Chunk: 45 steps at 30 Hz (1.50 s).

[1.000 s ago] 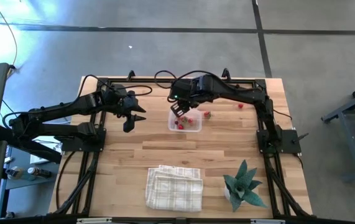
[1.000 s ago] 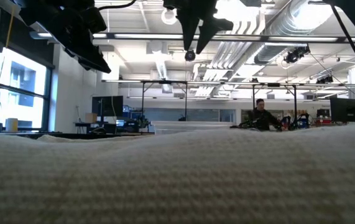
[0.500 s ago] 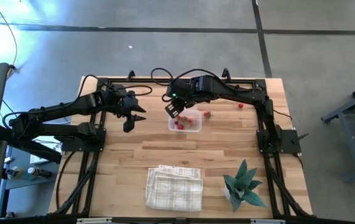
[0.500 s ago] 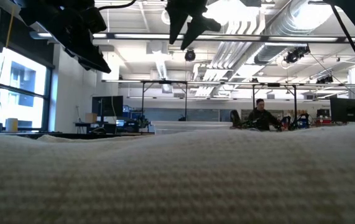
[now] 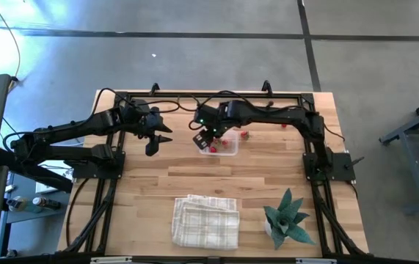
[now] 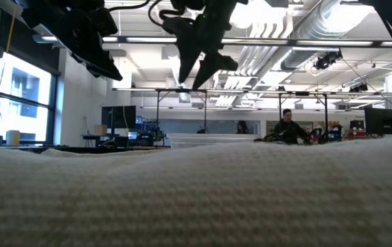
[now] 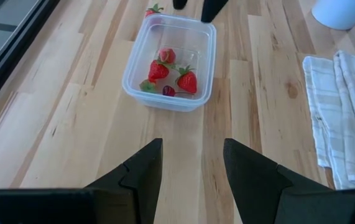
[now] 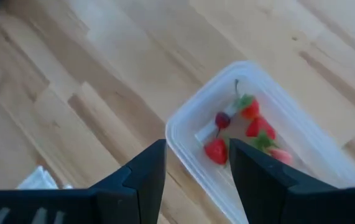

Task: Pick and placing Produce into tupperware
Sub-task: Put the black cherry into the transparent bin

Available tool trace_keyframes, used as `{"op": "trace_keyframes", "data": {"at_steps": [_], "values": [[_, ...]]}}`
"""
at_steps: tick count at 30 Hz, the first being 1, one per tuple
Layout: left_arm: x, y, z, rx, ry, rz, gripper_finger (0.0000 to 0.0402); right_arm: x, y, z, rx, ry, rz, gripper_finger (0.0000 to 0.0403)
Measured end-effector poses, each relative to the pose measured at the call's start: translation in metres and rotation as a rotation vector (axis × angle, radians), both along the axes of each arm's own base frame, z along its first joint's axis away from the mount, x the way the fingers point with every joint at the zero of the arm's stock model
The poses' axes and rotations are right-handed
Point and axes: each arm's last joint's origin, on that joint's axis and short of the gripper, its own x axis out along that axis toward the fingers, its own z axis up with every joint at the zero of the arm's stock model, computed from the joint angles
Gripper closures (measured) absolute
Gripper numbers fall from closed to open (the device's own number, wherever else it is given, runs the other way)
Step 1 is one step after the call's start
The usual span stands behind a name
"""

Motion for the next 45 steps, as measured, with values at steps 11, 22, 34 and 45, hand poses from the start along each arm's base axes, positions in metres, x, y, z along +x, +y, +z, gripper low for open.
{"op": "trace_keyframes", "data": {"at_steps": [11,22,34,45], "values": [[0.0,0.0,0.0,0.001,0.0,0.001,0.0243,-0.006,-0.021,-0.006,0.006,0.013,0.013,0.0236],[0.0,0.0,0.0,0.002,0.001,0.002,0.0243,-0.019,-0.054,-0.006,0.01,0.056,0.02,0.0236],[0.0,0.0,0.0,0.003,0.001,0.004,0.0243,-0.028,-0.063,-0.008,0.003,0.076,0.03,0.0236],[0.0,0.001,0.0,0.011,0.005,0.014,0.0243,-0.086,-0.046,-0.022,0.017,-0.113,-0.118,0.0236]]}}
